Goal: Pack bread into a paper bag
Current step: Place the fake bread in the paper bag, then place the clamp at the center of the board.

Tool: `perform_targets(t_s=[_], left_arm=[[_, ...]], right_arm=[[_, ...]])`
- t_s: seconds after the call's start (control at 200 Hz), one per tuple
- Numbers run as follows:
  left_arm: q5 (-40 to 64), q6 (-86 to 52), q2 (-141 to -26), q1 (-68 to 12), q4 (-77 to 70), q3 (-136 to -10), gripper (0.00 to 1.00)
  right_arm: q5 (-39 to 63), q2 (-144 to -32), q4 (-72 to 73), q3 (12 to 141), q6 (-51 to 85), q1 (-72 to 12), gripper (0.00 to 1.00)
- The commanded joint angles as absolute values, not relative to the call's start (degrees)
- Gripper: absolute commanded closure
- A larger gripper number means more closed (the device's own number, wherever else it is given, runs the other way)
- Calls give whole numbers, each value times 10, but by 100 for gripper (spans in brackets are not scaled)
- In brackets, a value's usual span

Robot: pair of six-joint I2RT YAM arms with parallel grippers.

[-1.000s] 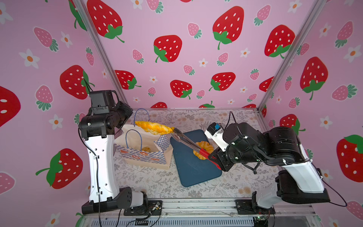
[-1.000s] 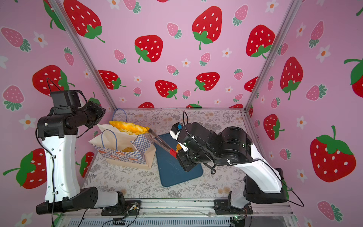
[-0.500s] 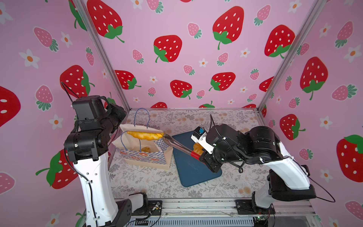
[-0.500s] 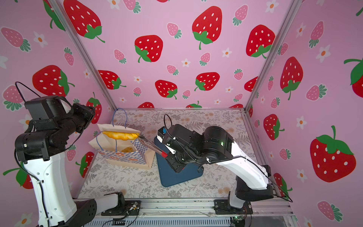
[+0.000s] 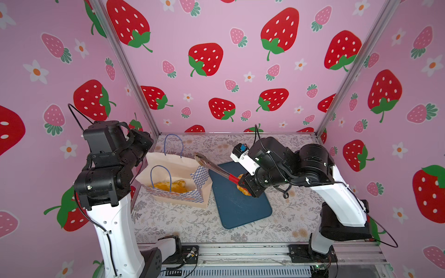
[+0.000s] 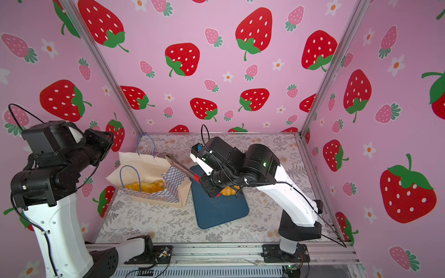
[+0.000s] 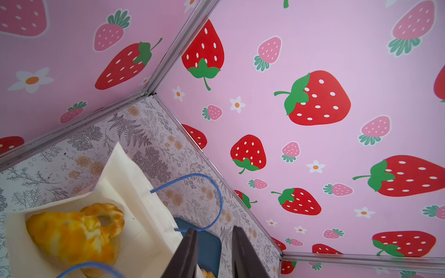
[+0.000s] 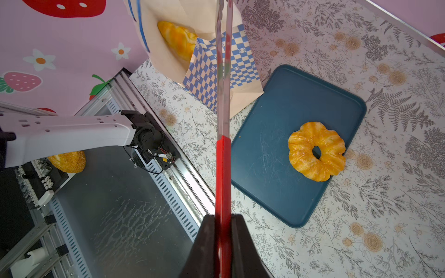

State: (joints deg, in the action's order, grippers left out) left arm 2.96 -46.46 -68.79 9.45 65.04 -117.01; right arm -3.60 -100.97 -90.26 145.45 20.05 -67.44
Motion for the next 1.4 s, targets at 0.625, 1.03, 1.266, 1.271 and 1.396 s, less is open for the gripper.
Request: perform_targets(t_s=[0.625,1.03,1.266,1.271,1.396], left_arm=[[50,-454,-711,93,613,-1126,68],[67,-456,-725,93,590,-1108,68],[73,-463,-730,93,577,-1089,68],[74,-463,-730,93,577,-1089,68],[75,-464,-733,93,576,-1089,68]], right_arm=[[-189,-726,-649,778,306,-458,100],[-117,-732,-476,593,341,-260,100],[-16,-883,-393,571,399,-214,100],[-15,-884,-392,571,400,-212,100],[8,-945,-381,579,412,-201,100]])
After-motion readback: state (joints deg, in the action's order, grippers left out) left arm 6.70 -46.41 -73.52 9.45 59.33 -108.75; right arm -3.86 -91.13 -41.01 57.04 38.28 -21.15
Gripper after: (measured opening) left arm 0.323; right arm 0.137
